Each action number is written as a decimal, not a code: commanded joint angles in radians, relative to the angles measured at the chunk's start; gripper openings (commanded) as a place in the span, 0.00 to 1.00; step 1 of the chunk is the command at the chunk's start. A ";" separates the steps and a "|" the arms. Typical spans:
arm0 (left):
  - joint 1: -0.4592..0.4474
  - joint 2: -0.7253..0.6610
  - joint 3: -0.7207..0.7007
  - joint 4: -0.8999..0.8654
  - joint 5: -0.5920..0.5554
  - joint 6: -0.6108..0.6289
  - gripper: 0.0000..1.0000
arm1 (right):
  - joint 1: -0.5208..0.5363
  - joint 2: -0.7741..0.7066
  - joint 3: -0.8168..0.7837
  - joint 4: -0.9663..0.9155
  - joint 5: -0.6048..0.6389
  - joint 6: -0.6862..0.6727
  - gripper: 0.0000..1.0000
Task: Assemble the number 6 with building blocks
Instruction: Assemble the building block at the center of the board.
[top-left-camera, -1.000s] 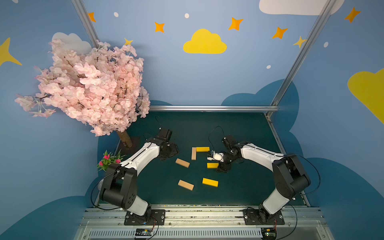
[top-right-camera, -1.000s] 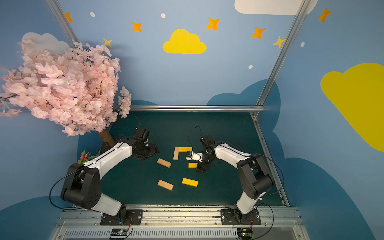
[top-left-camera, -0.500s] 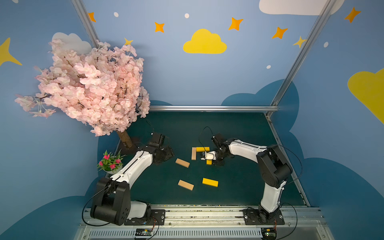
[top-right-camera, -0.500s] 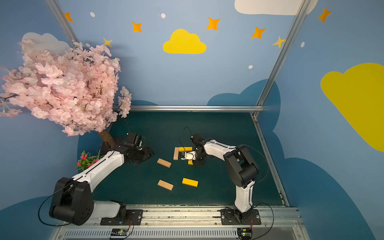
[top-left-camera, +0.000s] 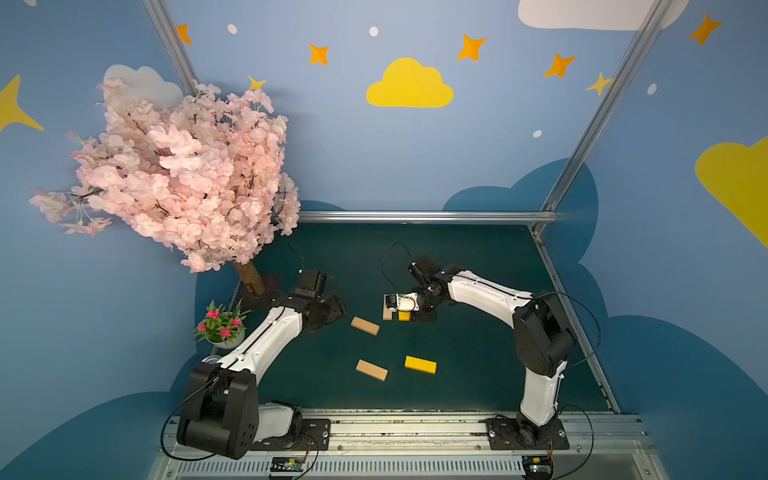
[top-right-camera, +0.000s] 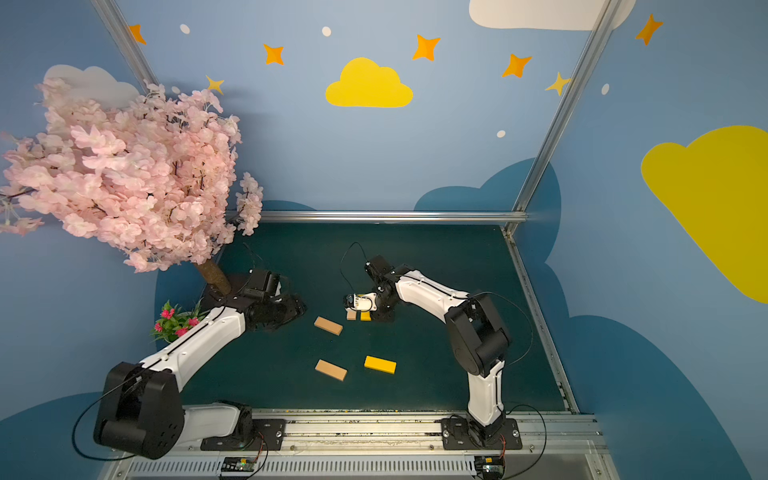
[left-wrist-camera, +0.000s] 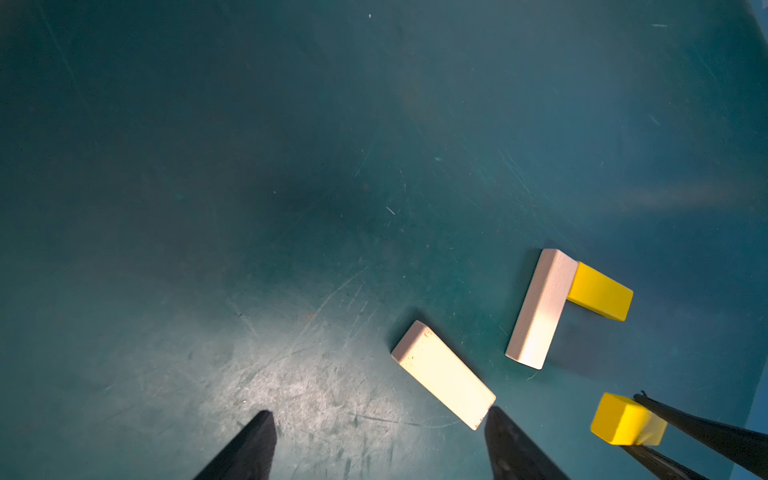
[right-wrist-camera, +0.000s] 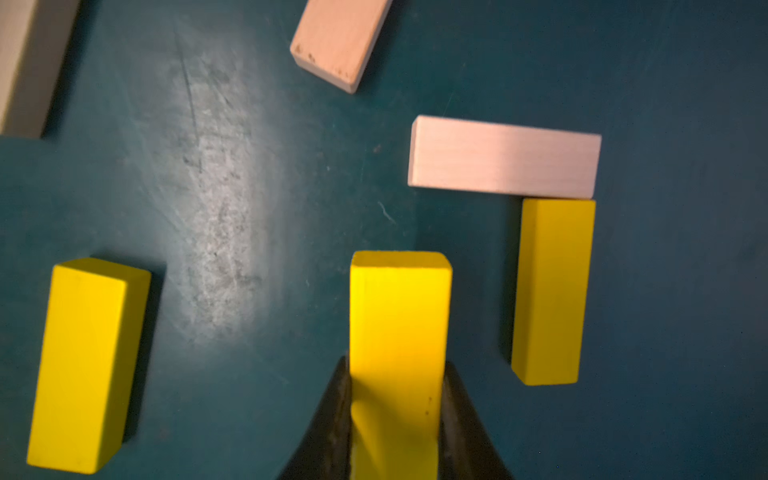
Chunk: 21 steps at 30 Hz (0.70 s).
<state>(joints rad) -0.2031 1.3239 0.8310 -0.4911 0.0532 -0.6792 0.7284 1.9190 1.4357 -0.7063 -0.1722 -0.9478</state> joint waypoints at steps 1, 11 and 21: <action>0.004 0.008 0.010 0.008 0.005 0.013 0.80 | 0.013 0.044 0.023 -0.047 0.003 -0.002 0.00; 0.005 0.002 0.010 -0.006 -0.006 0.020 0.80 | 0.020 0.111 0.036 -0.025 0.011 0.059 0.00; 0.010 0.009 0.020 -0.014 -0.011 0.022 0.80 | 0.020 0.142 0.057 -0.018 0.013 0.096 0.00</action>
<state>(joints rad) -0.2005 1.3277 0.8314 -0.4889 0.0509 -0.6739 0.7444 2.0449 1.4578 -0.7136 -0.1570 -0.8761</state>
